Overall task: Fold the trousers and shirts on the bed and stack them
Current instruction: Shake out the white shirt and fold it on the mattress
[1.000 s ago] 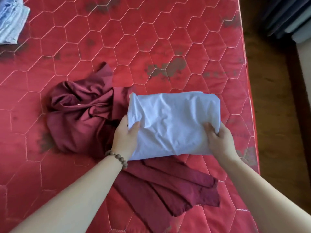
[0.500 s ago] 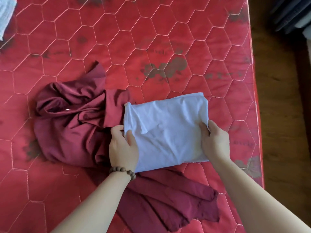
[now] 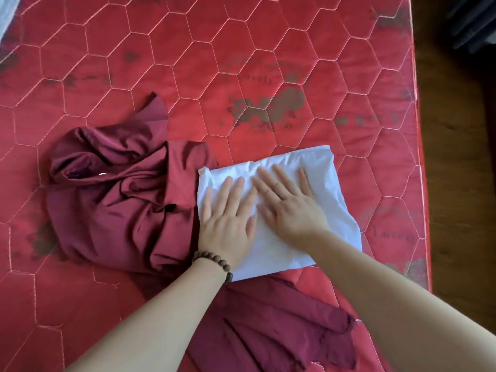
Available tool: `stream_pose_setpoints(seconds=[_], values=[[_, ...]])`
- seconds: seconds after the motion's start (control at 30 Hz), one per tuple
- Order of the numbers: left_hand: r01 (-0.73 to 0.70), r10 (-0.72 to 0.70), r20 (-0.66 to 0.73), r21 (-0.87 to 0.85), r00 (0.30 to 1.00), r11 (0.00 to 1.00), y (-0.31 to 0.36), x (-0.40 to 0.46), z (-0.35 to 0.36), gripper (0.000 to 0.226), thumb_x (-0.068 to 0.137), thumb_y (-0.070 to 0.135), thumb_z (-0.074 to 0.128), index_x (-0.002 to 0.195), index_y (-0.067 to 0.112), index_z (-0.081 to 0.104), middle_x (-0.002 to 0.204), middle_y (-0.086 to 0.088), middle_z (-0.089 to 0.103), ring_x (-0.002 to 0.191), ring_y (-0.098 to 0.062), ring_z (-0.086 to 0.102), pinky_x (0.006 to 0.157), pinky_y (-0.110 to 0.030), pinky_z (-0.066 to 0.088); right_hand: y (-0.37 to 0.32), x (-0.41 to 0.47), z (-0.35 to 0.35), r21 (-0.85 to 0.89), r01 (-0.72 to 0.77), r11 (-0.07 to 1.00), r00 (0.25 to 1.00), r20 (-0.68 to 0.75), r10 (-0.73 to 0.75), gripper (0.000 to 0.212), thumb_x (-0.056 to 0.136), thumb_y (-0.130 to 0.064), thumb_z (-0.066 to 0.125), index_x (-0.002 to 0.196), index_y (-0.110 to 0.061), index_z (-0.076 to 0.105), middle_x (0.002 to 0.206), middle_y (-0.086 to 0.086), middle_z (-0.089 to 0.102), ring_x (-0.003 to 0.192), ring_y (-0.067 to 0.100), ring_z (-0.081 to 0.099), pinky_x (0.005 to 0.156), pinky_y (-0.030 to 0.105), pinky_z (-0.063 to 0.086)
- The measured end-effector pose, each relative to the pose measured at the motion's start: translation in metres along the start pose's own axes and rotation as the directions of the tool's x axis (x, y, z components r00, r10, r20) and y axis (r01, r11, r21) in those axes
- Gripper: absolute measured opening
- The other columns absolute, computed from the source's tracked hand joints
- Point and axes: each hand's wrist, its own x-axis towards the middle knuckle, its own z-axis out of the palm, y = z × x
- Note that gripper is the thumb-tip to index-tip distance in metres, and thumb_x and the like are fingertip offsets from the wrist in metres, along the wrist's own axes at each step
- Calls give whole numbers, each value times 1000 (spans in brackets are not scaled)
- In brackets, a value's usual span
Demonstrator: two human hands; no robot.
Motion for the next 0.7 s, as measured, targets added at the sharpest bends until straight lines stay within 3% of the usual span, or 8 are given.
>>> stream_pose_setpoints(seconds=[0.13,0.2,0.3,0.4,0.5,0.57,0.63,0.7], values=[[227,-227,-1,-30,974,973,-9,5,6,63,90,47,35,150,26,28,159,-7,21,147,-28,14,117,-48,14,12,14,2,-31,-207,978,978,-22,206,62,95,-63,14,152,-38,13,162,-3,3,149,15,-3,119,40,-11],[307,-308,-1,-80,951,948,-10,7,5,66,91,47,33,151,23,22,159,-11,18,148,-26,13,116,-45,15,16,19,5,-55,-365,929,930,-57,362,61,95,-62,10,152,-39,7,162,-5,-2,149,16,-7,114,48,-21],[324,-327,-1,-150,945,934,-9,8,2,68,93,44,30,152,12,19,159,-12,17,148,-25,13,117,-42,14,27,26,3,83,-613,786,786,-43,617,55,98,-53,12,151,-43,3,162,0,-5,148,23,-9,116,57,-10],[313,-318,13,-219,948,924,-10,8,-4,67,97,36,37,151,2,17,159,-15,13,148,-28,11,119,-40,14,37,18,-4,190,-578,793,807,-13,591,53,101,-43,23,152,-40,6,162,6,-4,149,24,-5,119,51,-3],[282,-281,31,-188,959,941,-8,-1,-12,70,93,34,49,151,7,20,158,-22,8,147,-35,9,119,-43,11,37,-9,-15,292,-487,823,852,-50,522,59,99,-39,41,152,-33,16,161,12,7,147,27,11,118,46,13],[241,-236,52,-151,970,959,-3,-17,-15,70,89,37,53,150,13,27,157,-26,10,144,-44,14,117,-49,17,32,-33,-18,325,-550,769,791,-91,605,64,93,-42,52,149,-29,25,152,13,29,136,31,31,107,45,32],[214,-201,107,-127,974,969,5,-35,-15,72,86,38,58,149,15,31,156,-28,12,140,-49,20,114,-53,24,25,-49,-19,348,-645,680,705,-74,706,68,88,-48,56,147,-31,27,130,9,44,116,31,45,80,40,43],[198,-179,168,-101,969,975,12,-47,-14,76,84,38,61,150,17,30,156,-28,11,140,-51,19,113,-55,24,21,-57,-17,393,-691,607,659,-2,752,68,86,-54,53,145,-41,22,110,2,44,85,25,52,56,30,35]])
